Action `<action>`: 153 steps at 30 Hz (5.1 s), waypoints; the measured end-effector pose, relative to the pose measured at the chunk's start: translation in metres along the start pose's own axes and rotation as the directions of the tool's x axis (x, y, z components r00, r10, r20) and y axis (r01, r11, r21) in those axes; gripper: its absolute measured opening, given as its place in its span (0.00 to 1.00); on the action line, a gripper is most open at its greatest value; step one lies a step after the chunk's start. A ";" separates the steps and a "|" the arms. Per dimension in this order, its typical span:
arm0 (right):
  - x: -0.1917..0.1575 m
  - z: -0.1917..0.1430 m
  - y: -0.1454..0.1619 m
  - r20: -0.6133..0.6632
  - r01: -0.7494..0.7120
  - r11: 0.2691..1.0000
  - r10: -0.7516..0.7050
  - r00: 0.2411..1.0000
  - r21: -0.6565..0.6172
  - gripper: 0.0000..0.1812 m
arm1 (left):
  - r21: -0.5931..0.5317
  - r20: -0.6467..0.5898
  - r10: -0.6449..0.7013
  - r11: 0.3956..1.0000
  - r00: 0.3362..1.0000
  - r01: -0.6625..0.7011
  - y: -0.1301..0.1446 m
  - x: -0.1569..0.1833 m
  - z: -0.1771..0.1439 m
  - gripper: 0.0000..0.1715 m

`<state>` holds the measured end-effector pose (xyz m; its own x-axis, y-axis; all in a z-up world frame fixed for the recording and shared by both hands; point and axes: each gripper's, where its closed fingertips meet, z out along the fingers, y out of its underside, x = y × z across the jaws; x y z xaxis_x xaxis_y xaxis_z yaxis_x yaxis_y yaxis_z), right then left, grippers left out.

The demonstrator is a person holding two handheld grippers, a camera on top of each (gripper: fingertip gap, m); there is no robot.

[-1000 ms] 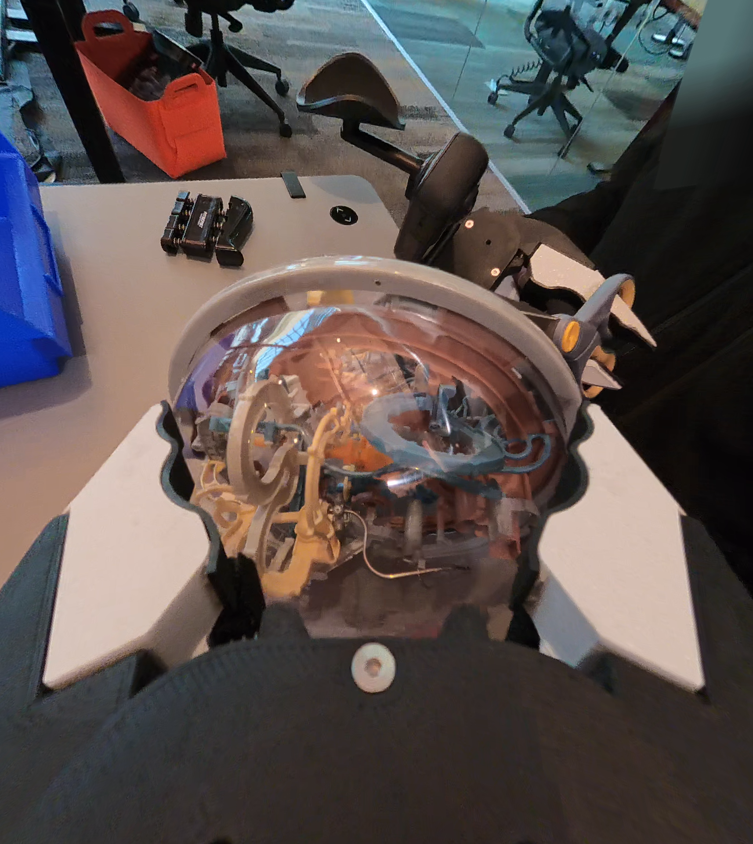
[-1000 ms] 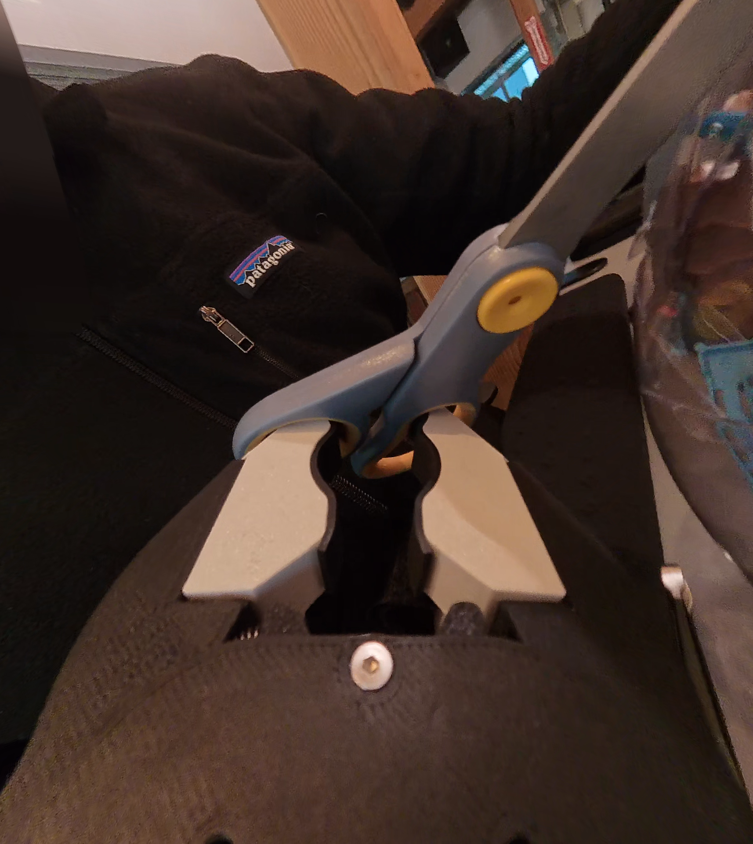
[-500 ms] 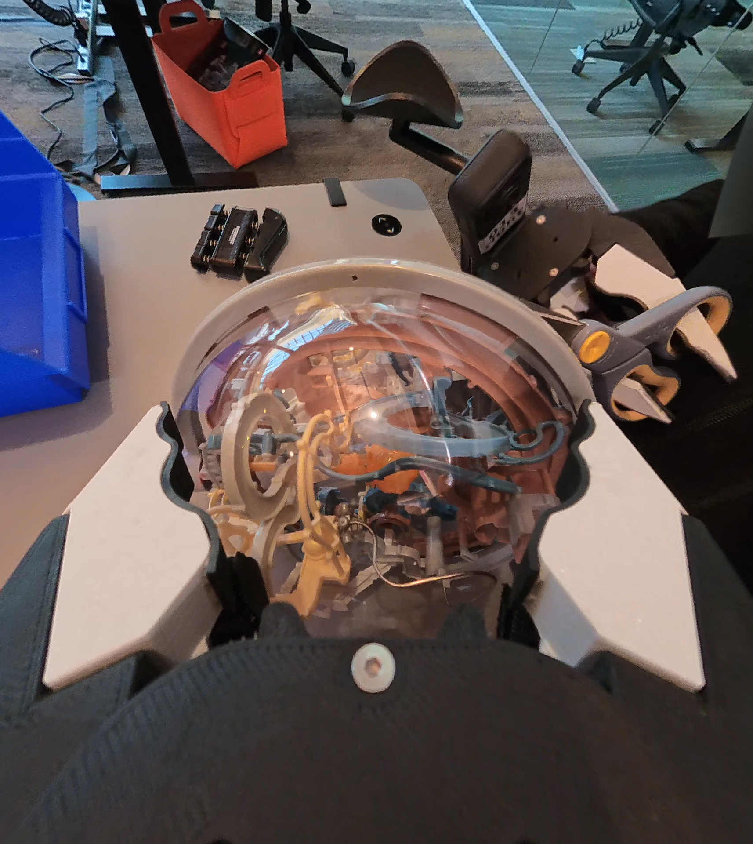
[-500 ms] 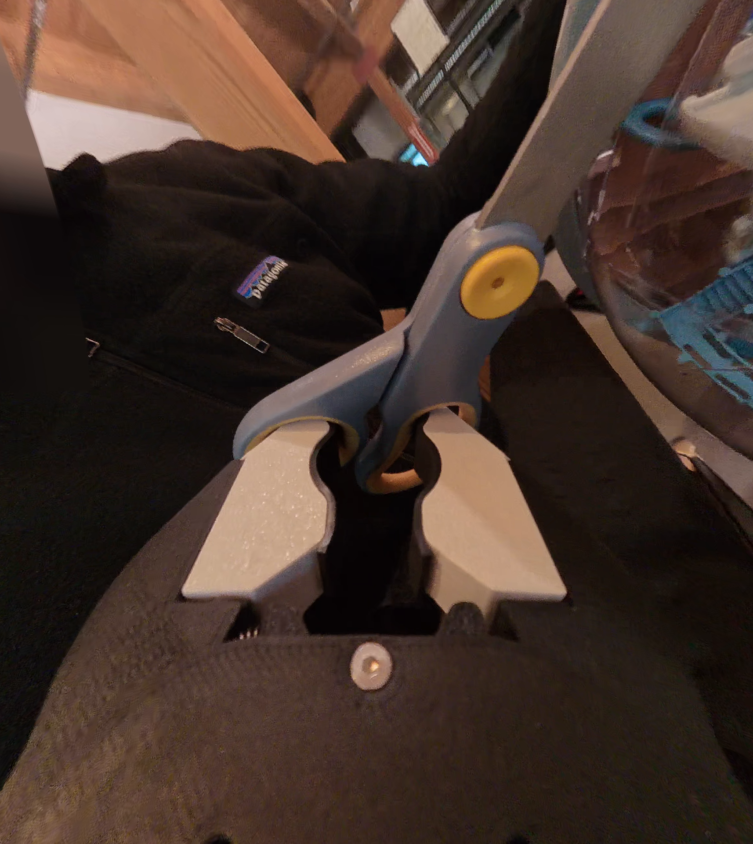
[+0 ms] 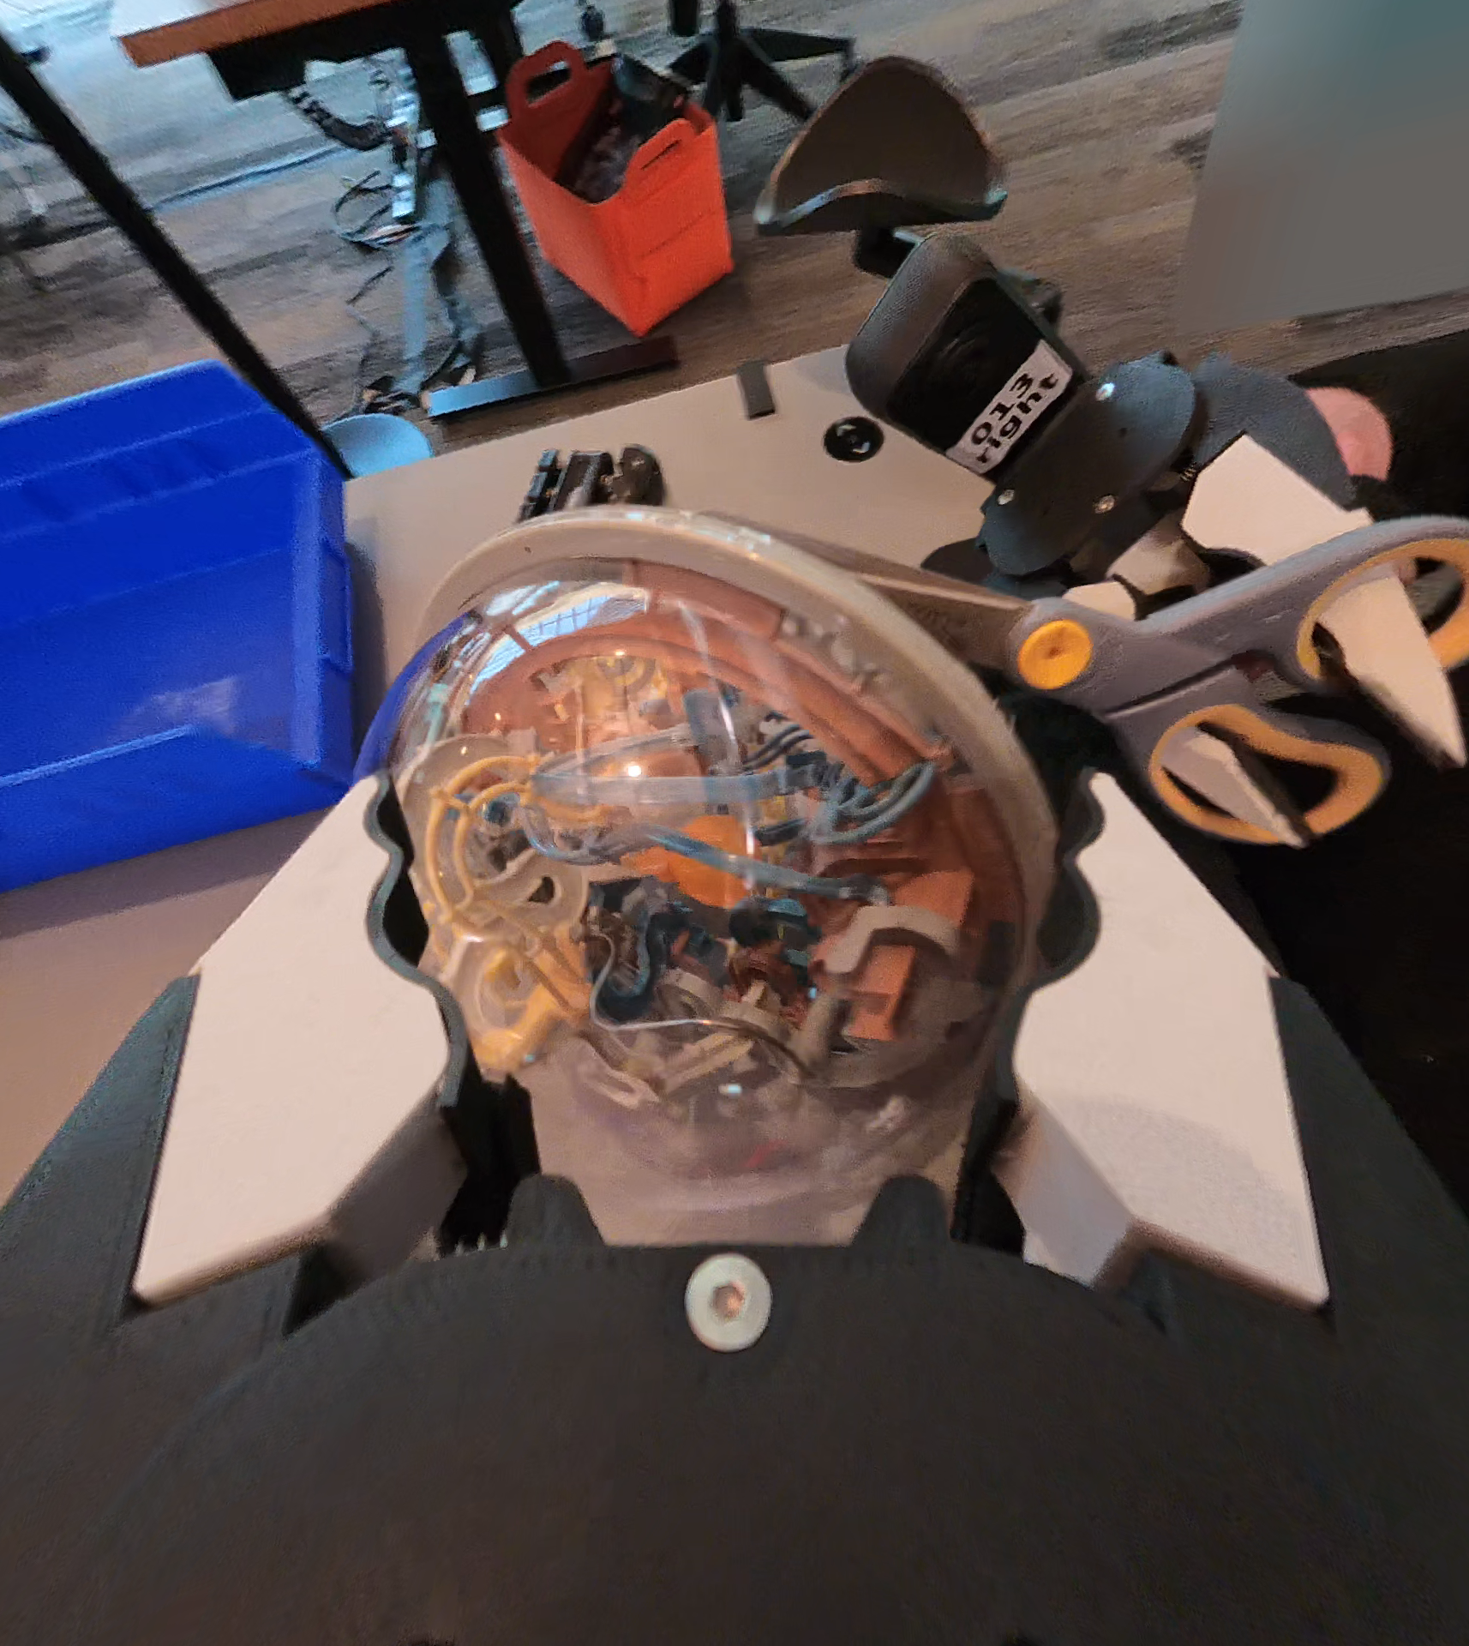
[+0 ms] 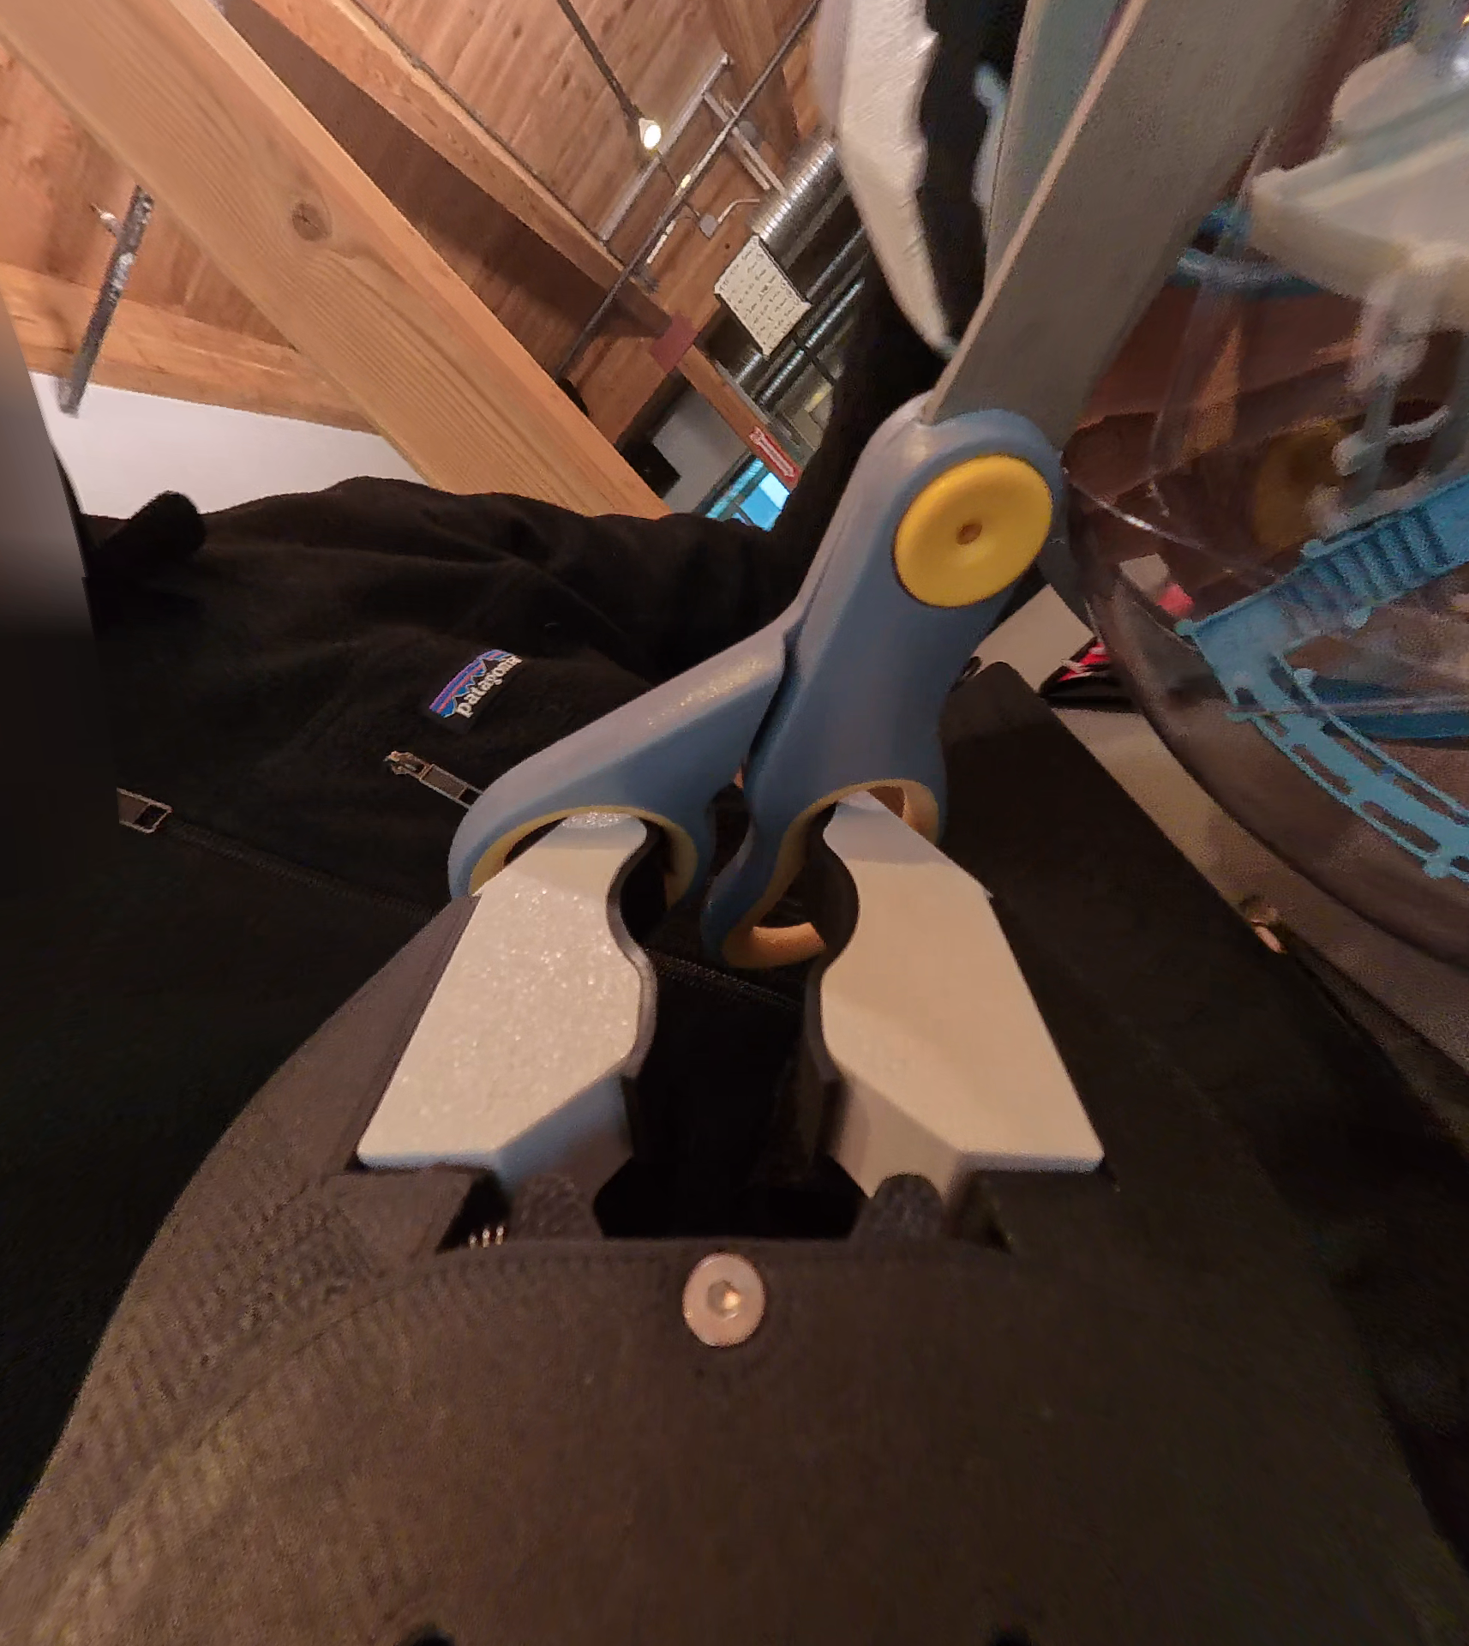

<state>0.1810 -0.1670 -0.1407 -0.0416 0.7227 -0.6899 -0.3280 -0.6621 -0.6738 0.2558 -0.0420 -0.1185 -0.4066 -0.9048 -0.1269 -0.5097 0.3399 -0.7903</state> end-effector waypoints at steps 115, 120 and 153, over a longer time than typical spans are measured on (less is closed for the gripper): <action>0.296 0.056 -0.241 -0.375 0.110 0.664 -0.542 0.752 -0.740 0.12 | -0.173 0.645 0.120 0.985 0.754 -0.009 0.231 -0.164 -0.174 0.81; 0.311 0.047 -0.224 -0.356 0.052 0.615 -0.522 0.775 -0.787 0.10 | -0.160 0.650 0.103 0.987 0.753 0.003 0.231 -0.174 -0.172 0.81; 0.288 0.030 -0.290 -0.248 0.042 0.374 -0.691 0.678 -0.926 0.10 | -0.151 0.735 0.120 0.988 0.667 -0.011 0.222 -0.172 -0.166 0.28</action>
<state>0.2358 0.2391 -0.1367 0.4329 0.8989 -0.0679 0.7499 -0.4009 -0.5263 0.0865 0.2321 -0.1726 0.2248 -0.7515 -0.6203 -0.6138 0.3852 -0.6891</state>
